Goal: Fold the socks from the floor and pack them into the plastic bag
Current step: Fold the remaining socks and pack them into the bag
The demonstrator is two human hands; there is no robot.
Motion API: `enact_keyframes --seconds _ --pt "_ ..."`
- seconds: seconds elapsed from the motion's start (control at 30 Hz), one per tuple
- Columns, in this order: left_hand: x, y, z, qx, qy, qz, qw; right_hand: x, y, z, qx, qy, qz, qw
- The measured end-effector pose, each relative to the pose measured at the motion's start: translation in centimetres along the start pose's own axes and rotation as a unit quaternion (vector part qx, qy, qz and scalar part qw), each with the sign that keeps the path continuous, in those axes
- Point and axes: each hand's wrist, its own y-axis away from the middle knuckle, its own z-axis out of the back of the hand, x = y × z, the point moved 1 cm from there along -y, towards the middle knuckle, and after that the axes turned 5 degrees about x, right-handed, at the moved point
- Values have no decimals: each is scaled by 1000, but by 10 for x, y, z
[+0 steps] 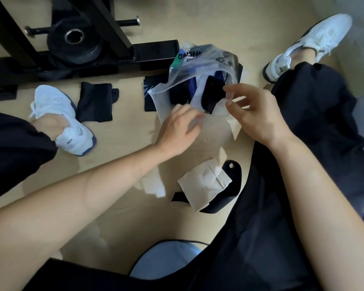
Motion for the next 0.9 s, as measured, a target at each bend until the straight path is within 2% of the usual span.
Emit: enact_keyframes --seconds 0.07,0.13,0.2,0.27,0.33,0.47,0.6,0.7,0.8,0.9 --pt "1 35 -9 14 11 -57 998 -1 1 -1 25 39 -11 999" --pt "10 61 -33 77 33 -44 996 0 3 -2 53 63 -19 996" --pt "21 77 -61 205 -8 44 978 1 6 -3 85 83 -23 993" --pt "25 84 -87 336 -99 127 928 0 11 -3 106 102 -19 989" --pt "21 84 -103 381 -167 164 895 -2 17 -4 107 106 -9 989" --pt "15 78 -118 363 -198 206 887 -12 33 -10 129 84 -21 988" --pt "16 76 -108 328 -45 195 923 -16 39 -19 171 43 -28 984" --pt "12 76 -82 297 67 147 941 -13 40 -28 198 43 -17 979" --pt "0 76 -36 298 59 62 951 -10 41 -40 260 57 -5 964" --pt "-14 73 18 318 55 41 946 -6 44 -51 326 59 -1 944"
